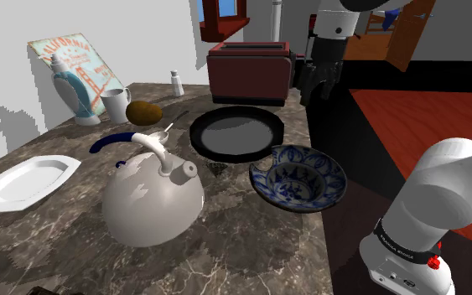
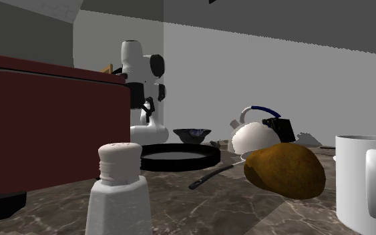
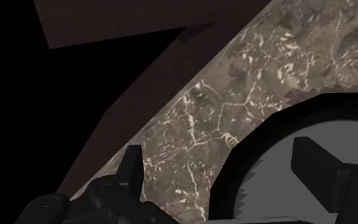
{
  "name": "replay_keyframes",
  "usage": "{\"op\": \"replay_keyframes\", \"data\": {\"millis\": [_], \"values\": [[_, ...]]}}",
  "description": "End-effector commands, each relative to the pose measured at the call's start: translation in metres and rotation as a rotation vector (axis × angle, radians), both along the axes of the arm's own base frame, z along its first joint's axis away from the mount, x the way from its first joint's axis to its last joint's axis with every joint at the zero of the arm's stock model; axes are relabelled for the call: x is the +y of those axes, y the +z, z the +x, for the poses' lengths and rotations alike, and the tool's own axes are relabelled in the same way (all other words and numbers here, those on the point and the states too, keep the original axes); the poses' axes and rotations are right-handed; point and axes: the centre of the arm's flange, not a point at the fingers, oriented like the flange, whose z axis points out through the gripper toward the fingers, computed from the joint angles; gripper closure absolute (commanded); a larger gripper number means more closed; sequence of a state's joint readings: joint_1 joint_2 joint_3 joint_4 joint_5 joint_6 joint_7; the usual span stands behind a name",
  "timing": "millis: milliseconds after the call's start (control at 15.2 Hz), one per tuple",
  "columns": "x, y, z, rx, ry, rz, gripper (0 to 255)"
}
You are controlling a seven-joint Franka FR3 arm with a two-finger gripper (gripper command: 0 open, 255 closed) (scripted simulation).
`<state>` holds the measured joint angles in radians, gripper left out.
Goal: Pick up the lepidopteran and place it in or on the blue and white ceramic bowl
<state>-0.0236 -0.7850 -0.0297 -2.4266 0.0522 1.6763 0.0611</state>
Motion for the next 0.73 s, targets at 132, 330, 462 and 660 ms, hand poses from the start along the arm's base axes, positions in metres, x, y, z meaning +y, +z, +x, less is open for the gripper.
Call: {"op": "replay_keyframes", "data": {"millis": [132, 330, 462, 660], "values": [[0.029, 0.001, 0.012, 0.026, 0.017, -0.022, 0], [0.072, 0.0, 0.029, 0.065, 0.042, -0.055, 0], [0.101, -0.001, 0.04, 0.092, 0.059, -0.077, 0], [0.145, -0.005, 0.055, 0.131, 0.084, -0.111, 0]]}}
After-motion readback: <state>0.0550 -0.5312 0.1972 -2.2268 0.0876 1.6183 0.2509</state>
